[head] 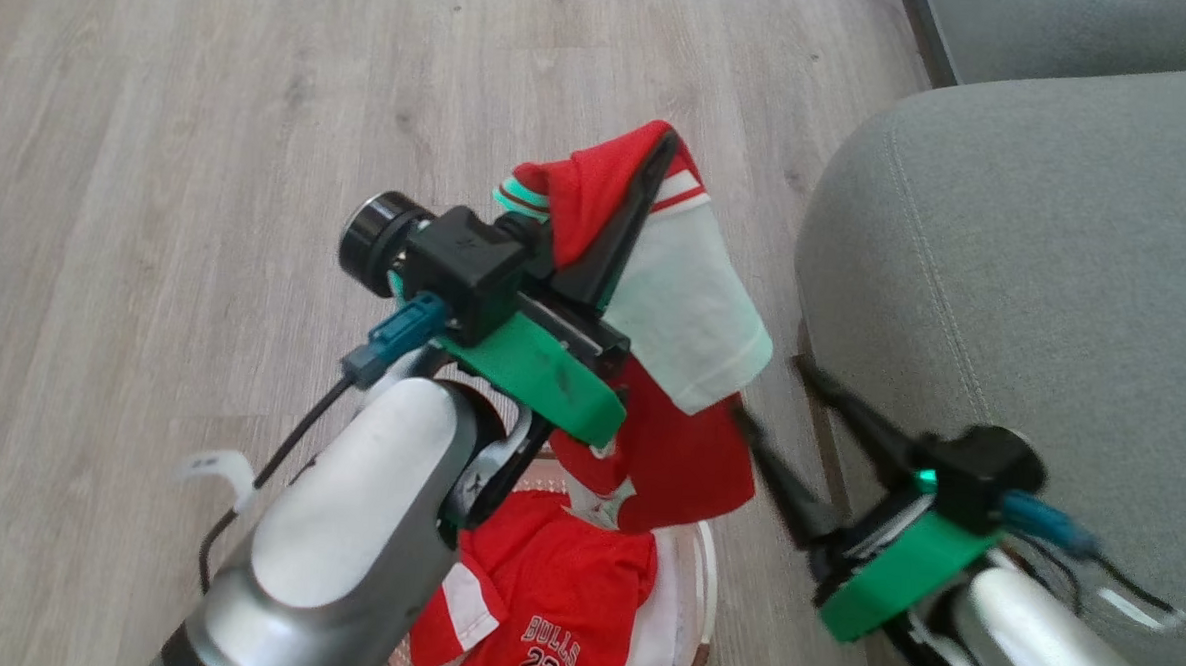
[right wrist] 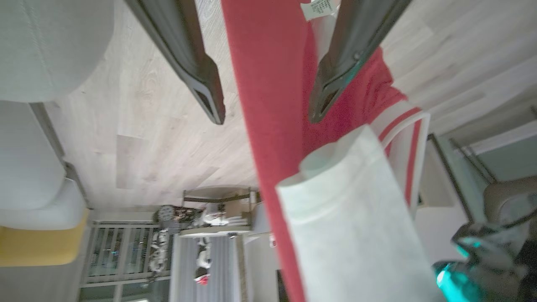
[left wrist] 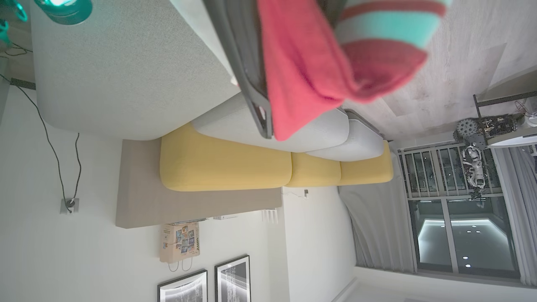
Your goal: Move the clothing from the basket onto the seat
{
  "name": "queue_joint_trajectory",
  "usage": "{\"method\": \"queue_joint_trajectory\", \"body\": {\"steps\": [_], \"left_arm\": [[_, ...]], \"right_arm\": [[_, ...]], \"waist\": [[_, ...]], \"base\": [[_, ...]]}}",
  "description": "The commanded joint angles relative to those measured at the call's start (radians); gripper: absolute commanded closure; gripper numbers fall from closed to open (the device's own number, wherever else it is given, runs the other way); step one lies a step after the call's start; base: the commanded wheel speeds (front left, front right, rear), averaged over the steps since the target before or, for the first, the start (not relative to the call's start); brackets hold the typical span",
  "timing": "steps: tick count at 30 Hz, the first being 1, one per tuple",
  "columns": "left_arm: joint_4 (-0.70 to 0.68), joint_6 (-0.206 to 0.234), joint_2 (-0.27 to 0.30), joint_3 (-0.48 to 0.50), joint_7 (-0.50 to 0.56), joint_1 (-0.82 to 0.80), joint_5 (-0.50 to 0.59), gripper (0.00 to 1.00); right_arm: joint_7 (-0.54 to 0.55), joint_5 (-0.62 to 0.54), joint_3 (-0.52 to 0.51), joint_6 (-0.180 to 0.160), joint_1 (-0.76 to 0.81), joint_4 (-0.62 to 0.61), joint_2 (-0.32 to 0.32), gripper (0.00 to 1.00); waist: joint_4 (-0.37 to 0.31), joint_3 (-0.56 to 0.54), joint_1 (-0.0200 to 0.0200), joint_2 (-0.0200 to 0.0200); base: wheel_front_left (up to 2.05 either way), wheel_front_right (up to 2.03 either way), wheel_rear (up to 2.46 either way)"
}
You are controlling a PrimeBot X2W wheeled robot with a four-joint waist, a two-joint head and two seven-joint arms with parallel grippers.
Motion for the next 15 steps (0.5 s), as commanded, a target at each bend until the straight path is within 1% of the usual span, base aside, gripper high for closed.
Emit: {"method": "queue_joint_trajectory", "body": {"steps": [1, 4, 6, 10, 15], "left_arm": [[-0.026, -0.004, 0.005, 0.027, 0.001, -0.082, -0.004, 1.00], [-0.018, -0.008, -0.003, 0.011, -0.001, -0.088, -0.005, 1.00], [-0.014, -0.011, -0.008, 0.000, -0.001, -0.092, -0.005, 1.00], [-0.012, -0.021, -0.017, -0.027, 0.003, -0.100, -0.011, 1.00], [-0.016, -0.032, -0.028, -0.063, 0.010, -0.108, -0.022, 1.00]], "right_arm": [[-0.006, -0.015, 0.058, 0.000, -0.061, 0.001, -0.021, 0.00], [-0.006, -0.019, 0.140, 0.000, -0.127, 0.069, -0.020, 0.00], [-0.006, -0.020, 0.174, 0.000, -0.166, 0.114, -0.014, 0.00], [-0.006, -0.021, 0.192, 0.000, -0.218, 0.202, 0.004, 0.00], [-0.006, -0.018, 0.188, 0.000, -0.256, 0.296, 0.023, 0.00]], "waist": [[0.006, -0.003, 0.0001, 0.0000], [0.019, -0.008, 0.0001, 0.0000], [0.029, -0.010, 0.0001, 0.0000], [0.055, -0.015, 0.0001, 0.0000], [0.088, -0.022, 0.0001, 0.0000]], "base": [[0.00, 0.00, 0.00], [0.00, 0.00, 0.00], [0.00, 0.00, 0.00], [0.00, 0.00, 0.00], [0.00, 0.00, 0.00]]}}
